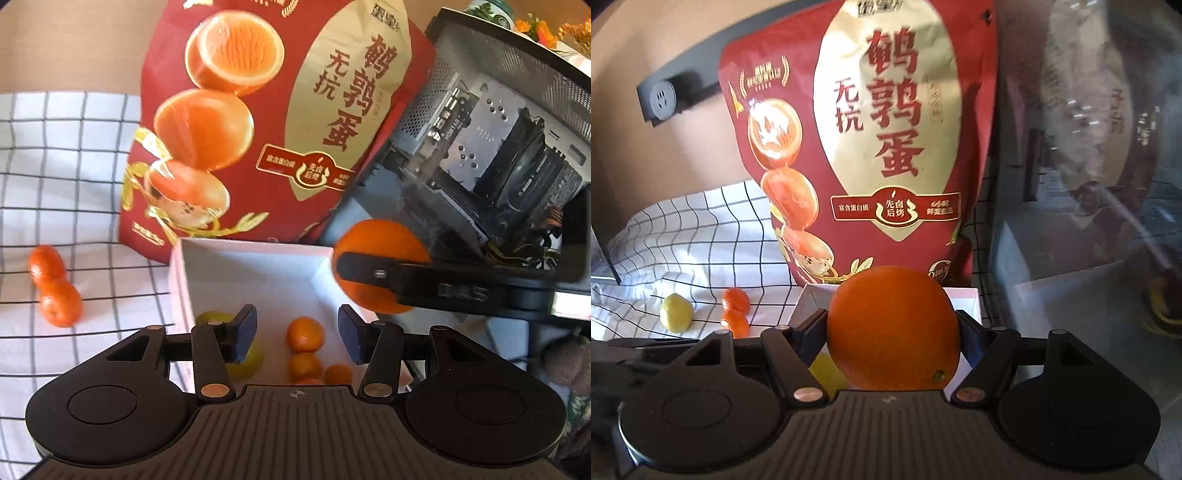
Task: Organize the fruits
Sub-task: 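Lower the large orange into the pink box and open the right tool, then grasp another tangerine on the cloth with the left tool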
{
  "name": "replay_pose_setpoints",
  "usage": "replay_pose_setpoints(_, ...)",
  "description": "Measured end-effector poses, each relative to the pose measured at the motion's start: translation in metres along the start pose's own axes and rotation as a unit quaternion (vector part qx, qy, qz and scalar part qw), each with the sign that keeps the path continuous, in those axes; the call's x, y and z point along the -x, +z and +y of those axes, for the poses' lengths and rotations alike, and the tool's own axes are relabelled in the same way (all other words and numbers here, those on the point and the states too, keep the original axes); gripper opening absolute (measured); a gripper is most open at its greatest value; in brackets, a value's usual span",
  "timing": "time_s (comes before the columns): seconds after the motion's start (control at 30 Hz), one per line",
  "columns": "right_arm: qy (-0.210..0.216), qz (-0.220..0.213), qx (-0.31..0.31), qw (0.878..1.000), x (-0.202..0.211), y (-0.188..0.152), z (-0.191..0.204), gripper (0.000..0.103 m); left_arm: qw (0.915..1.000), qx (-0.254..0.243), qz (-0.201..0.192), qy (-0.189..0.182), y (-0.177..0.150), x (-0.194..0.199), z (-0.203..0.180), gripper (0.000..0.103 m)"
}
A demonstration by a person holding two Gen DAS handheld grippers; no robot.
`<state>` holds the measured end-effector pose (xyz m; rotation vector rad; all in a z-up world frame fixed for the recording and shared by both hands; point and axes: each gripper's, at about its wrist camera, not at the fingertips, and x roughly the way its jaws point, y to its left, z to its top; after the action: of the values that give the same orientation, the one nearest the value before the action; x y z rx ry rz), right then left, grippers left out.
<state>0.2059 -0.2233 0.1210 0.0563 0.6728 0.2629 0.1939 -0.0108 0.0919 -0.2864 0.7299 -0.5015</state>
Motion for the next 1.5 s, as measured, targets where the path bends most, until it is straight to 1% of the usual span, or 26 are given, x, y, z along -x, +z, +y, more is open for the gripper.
replay_pose_setpoints(0.07, 0.003, 0.008, 0.001, 1.000, -0.011, 0.001, 0.002, 0.073, 1.0000, 0.004, 0.002, -0.004, -0.005, 0.011, 0.001, 0.053)
replay_pose_setpoints(0.17, 0.009, 0.023, -0.012, 1.000, -0.029, 0.000, 0.002, 0.073, 1.0000, -0.001, 0.003, 0.004, -0.019, 0.032, -0.003, 0.053)
replay_pose_setpoints(0.33, 0.007, 0.056, -0.031, 0.998, -0.074, 0.002, 0.009, 0.072, 0.9997, 0.013, 0.021, 0.008, -0.042, 0.063, -0.007, 0.053)
replay_pose_setpoints(0.43, 0.010, 0.074, -0.034, 0.997, -0.100, 0.001, 0.016, 0.073, 0.9992, 0.011, 0.021, 0.033, -0.050, 0.082, -0.002, 0.053)
replay_pose_setpoints(0.47, 0.009, 0.083, -0.038, 0.996, -0.109, 0.000, 0.017, 0.074, 0.9987, 0.012, 0.021, 0.044, -0.051, 0.088, 0.001, 0.053)
replay_pose_setpoints(0.5, 0.002, 0.082, -0.044, 0.996, -0.113, -0.001, 0.016, 0.074, 0.9982, 0.016, 0.020, 0.053, -0.055, 0.094, 0.008, 0.053)
replay_pose_setpoints(0.6, -0.011, 0.084, -0.057, 0.995, -0.116, -0.003, 0.010, 0.074, 0.9958, 0.050, 0.017, 0.074, -0.066, 0.107, 0.031, 0.053)
replay_pose_setpoints(0.67, -0.022, 0.084, -0.069, 0.994, -0.113, -0.006, 0.003, 0.074, 0.9937, 0.071, 0.014, 0.086, -0.073, 0.113, 0.044, 0.053)
replay_pose_setpoints(0.77, -0.041, 0.083, -0.089, 0.992, -0.106, -0.013, -0.012, 0.074, 0.9914, 0.087, 0.018, 0.096, -0.082, 0.119, 0.057, 0.053)
replay_pose_setpoints(0.87, -0.016, 0.069, -0.110, 0.991, -0.088, -0.017, -0.024, 0.074, 0.9910, 0.089, 0.025, 0.097, -0.087, 0.121, 0.063, 0.053)
replay_pose_setpoints(0.97, -0.007, 0.043, -0.103, 0.994, -0.064, -0.018, -0.024, 0.074, 0.9909, 0.079, 0.031, 0.104, -0.091, 0.119, 0.062, 0.053)
replay_pose_setpoints(1.03, -0.016, 0.028, -0.081, 0.996, -0.049, -0.020, -0.015, 0.074, 0.9903, 0.064, 0.038, 0.118, -0.093, 0.117, 0.059, 0.053)
replay_pose_setpoints(1.13, -0.028, 0.011, -0.024, 0.999, -0.025, -0.032, 0.011, 0.074, 0.9889, 0.049, 0.045, 0.133, -0.095, 0.112, 0.058, 0.053)
replay_pose_setpoints(1.27, -0.037, -0.005, 0.052, 0.998, -0.001, -0.057, 0.052, 0.074, 0.9870, 0.058, 0.044, 0.143, -0.095, 0.112, 0.066, 0.053)
replay_pose_setpoints(1.37, -0.034, -0.010, 0.100, 0.994, 0.015, -0.080, 0.081, 0.074, 0.9851, 0.069, 0.039, 0.153, -0.093, 0.113, 0.074, 0.053)
replay_pose_setpoints(1.43, -0.027, -0.013, 0.120, 0.992, 0.022, -0.091, 0.099, 0.075, 0.9835, 0.077, 0.033, 0.161, -0.091, 0.115, 0.080, 0.053)
replay_pose_setpoints(1.5, -0.012, -0.008, 0.132, 0.991, 0.031, -0.103, 0.116, 0.075, 0.9823, 0.081, 0.031, 0.166, -0.089, 0.117, 0.086, 0.053)
